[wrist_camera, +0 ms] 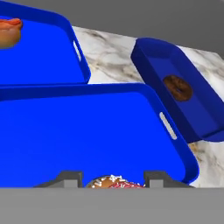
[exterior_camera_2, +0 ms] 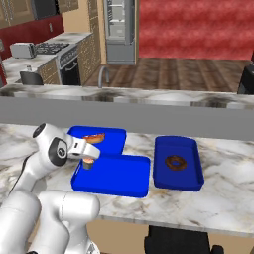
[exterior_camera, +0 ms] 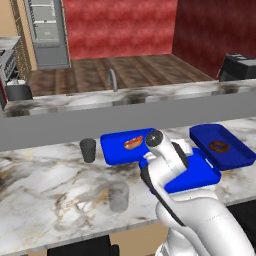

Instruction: Take the cupcake and cake from the fridge and place them on the empty tray on the dining counter.

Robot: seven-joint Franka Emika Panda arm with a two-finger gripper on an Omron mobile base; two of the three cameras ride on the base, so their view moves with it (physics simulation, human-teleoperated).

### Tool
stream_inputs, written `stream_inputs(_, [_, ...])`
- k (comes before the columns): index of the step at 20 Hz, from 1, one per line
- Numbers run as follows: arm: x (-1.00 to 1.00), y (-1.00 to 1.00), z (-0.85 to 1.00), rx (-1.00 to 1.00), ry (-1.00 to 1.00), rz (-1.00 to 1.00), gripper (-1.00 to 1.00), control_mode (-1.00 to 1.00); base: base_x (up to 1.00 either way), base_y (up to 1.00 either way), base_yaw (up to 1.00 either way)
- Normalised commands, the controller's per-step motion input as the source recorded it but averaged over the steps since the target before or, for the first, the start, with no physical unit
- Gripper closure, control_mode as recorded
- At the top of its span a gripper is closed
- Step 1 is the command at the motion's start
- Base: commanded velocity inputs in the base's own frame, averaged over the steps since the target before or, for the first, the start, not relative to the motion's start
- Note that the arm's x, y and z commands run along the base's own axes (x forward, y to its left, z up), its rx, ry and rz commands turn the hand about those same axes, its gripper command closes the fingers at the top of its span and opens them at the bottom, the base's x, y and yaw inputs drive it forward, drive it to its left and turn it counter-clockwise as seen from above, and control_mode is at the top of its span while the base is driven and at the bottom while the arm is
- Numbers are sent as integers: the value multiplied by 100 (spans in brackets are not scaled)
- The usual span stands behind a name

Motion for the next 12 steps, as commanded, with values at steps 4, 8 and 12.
stream_inputs(4, [10,-11,-41,0,-2,0,100,-100,0,0,0])
stream_inputs(8, [6,-10,-42,0,-4,0,100,-100,0,0,0])
stream_inputs(12, [0,-12,-55,0,-10,0,100,-100,0,0,0])
